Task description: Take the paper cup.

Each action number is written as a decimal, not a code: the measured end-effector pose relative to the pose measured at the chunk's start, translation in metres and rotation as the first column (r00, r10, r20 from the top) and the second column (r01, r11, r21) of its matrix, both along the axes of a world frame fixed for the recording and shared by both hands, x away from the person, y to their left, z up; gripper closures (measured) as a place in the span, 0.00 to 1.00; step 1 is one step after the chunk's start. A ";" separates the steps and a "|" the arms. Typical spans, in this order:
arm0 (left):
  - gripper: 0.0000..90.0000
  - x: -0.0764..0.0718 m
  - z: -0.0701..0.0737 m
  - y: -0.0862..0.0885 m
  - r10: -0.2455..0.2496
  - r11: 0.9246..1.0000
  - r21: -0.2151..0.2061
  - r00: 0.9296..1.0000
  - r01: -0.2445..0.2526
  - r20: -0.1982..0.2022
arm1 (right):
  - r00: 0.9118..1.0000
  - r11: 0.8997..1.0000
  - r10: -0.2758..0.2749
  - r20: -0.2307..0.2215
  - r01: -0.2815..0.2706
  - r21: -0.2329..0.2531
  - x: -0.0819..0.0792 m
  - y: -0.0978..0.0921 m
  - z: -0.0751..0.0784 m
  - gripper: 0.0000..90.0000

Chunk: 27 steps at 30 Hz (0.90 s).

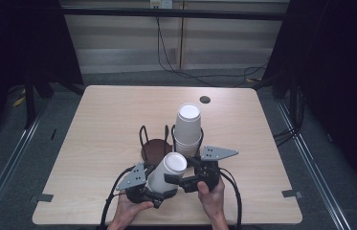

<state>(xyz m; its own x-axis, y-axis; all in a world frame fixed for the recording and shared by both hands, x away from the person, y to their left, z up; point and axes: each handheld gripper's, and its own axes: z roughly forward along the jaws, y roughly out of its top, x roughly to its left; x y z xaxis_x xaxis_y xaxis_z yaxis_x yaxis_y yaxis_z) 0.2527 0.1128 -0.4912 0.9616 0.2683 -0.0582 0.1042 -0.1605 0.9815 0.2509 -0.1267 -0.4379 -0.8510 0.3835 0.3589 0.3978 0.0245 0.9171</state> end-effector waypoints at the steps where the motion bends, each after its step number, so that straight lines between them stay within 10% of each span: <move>1: 0.18 0.000 0.001 0.000 -0.001 1.000 0.012 1.000 0.001 0.004 | 1.000 1.000 -0.005 -0.002 0.005 -0.003 0.000 0.000 0.000 0.24; 17: 0.18 0.007 0.003 0.015 0.035 0.984 0.177 0.999 -0.028 -0.036 | 0.998 0.999 -0.040 0.051 0.040 0.002 -0.008 -0.014 -0.008 0.15; 27: 0.18 0.015 0.011 0.024 0.030 0.964 0.265 0.997 -0.009 -0.074 | 0.995 0.994 -0.023 0.101 0.033 -0.100 -0.010 -0.021 -0.009 0.15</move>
